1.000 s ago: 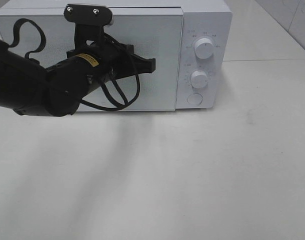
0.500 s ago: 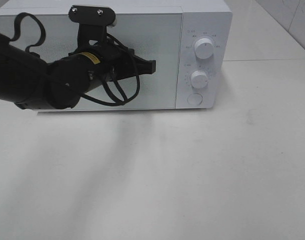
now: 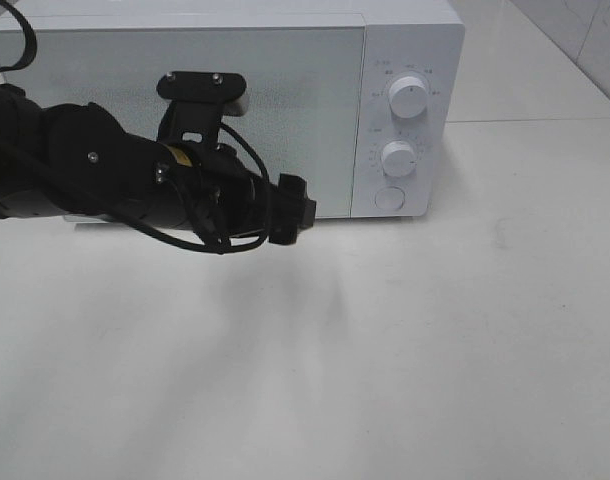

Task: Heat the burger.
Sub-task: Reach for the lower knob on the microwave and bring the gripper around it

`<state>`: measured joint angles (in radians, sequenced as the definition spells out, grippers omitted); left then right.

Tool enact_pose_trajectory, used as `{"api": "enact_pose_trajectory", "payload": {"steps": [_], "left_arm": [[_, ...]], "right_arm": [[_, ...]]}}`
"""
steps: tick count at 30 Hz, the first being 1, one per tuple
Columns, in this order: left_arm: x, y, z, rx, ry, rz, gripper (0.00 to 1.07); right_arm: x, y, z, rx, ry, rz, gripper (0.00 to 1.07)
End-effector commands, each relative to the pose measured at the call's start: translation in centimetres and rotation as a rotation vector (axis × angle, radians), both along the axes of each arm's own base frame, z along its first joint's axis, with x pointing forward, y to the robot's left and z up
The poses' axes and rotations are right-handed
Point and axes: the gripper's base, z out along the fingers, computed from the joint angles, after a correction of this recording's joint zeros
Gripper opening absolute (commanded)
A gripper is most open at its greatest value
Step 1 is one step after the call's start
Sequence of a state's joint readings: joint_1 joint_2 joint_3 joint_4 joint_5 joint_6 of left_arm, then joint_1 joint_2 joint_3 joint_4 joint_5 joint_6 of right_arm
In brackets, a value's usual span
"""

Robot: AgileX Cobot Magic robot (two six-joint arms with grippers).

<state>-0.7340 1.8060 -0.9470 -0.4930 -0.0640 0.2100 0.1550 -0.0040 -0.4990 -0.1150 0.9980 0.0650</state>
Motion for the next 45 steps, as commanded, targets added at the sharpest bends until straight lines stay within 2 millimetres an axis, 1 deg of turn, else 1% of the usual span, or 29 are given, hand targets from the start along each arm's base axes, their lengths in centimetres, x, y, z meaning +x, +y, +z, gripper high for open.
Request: {"api": "enact_pose_trajectory", "payload": {"steps": [1,3,9,11,15,17,18,19,20,21,22,23,24,25,26,28,29,31,32,33,34,35,36,37,39,41,42,44,45], "left_arm": [[-1.0,0.1,0.3,0.020,0.080,-0.039,1.00],[-2.1,0.3,0.7,0.054,0.157,-0.094,0.99],[-3.5,1.1,2.1,0.157,0.185,-0.217,0.99],[-4.2,1.9,3.4,0.221,0.176,-0.279,0.99],[-4.6,2.8,4.3,0.232,0.207,-0.271,0.99],[-4.4,4.4,5.0,0.224,0.273,-0.213,0.99],[-4.4,4.4,5.0,0.224,0.273,-0.213,0.99],[-4.2,5.6,5.3,0.231,0.319,-0.181,0.99],[-4.2,5.6,5.3,0.231,0.319,-0.181,0.99],[-4.1,7.2,5.7,0.238,0.374,-0.144,0.99],[-4.0,8.0,5.9,0.241,0.398,-0.126,0.99],[-4.0,8.0,5.9,0.241,0.398,-0.126,0.99],[-3.9,9.4,6.5,0.240,0.424,-0.094,0.99],[-3.8,10.2,6.9,0.237,0.435,-0.073,0.99],[-3.8,10.2,6.9,0.237,0.435,-0.073,0.99],[-4.0,13.2,8.4,0.220,0.464,0.006,0.99],[-4.0,13.2,8.4,0.220,0.464,0.006,0.99],[-4.1,14.1,8.7,0.215,0.474,0.031,0.99],[-4.3,15.7,9.3,0.209,0.499,0.076,0.99],[-4.5,16.5,9.7,0.206,0.513,0.097,0.99],[-4.5,16.5,9.7,0.206,0.513,0.097,0.99],[-5.1,17.8,10.3,0.199,0.536,0.133,0.99],[-5.4,18.4,10.7,0.198,0.547,0.148,0.99],[-5.4,18.4,10.7,0.198,0.547,0.148,0.99],[-6.5,20.4,11.9,0.204,0.534,0.211,0.99],[-6.8,20.8,12.2,0.203,0.520,0.228,0.99],[-7.4,21.8,12.6,0.203,0.507,0.271,0.99],[-7.7,22.2,12.7,0.198,0.506,0.291,0.99],[-8.5,22.8,12.9,0.187,0.493,0.324,0.99]], "right_arm": [[-0.4,-0.1,0.0,0.000,-0.027,-0.002,0.74],[-0.4,-0.1,0.0,0.000,-0.027,-0.002,0.74],[-0.4,-0.1,0.0,0.000,-0.027,-0.002,0.74],[-0.4,-0.1,0.0,0.000,-0.027,-0.002,0.74],[-0.4,-0.1,0.0,0.000,-0.027,-0.002,0.74],[-0.4,-0.1,0.0,0.000,-0.027,-0.002,0.74],[-0.4,-0.1,0.0,0.000,-0.027,-0.002,0.74],[-0.4,-0.1,0.0,0.000,-0.027,-0.002,0.74],[-0.4,-0.1,0.0,0.000,-0.027,-0.002,0.74],[-0.4,-0.1,0.0,0.000,-0.027,-0.002,0.74],[-0.4,-0.1,0.0,0.000,-0.027,-0.002,0.74],[-0.4,-0.1,0.0,0.000,-0.027,-0.002,0.74],[-0.4,-0.1,0.0,0.000,-0.027,-0.002,0.74],[-0.4,-0.1,0.0,0.000,-0.027,-0.002,0.74],[-0.4,-0.1,0.0,0.000,-0.027,-0.002,0.74],[-0.4,-0.1,0.0,0.000,-0.027,-0.002,0.74],[-0.4,-0.1,0.0,0.000,-0.027,-0.002,0.74],[-0.4,-0.1,0.0,0.000,-0.027,-0.002,0.74],[-0.4,-0.1,0.0,0.000,-0.027,-0.002,0.74],[-0.4,-0.1,0.0,0.000,-0.027,-0.002,0.74],[-0.4,-0.1,0.0,0.000,-0.027,-0.002,0.74],[-0.4,-0.1,0.0,0.000,-0.027,-0.002,0.74],[-0.4,-0.1,0.0,0.000,-0.027,-0.002,0.74],[-0.4,-0.1,0.0,0.000,-0.027,-0.002,0.74],[-0.4,-0.1,0.0,0.000,-0.027,-0.002,0.74],[-0.4,-0.1,0.0,0.000,-0.027,-0.002,0.74],[-0.4,-0.1,0.0,0.000,-0.027,-0.002,0.74],[-0.4,-0.1,0.0,0.000,-0.027,-0.002,0.74],[-0.4,-0.1,0.0,0.000,-0.027,-0.002,0.74]]}}
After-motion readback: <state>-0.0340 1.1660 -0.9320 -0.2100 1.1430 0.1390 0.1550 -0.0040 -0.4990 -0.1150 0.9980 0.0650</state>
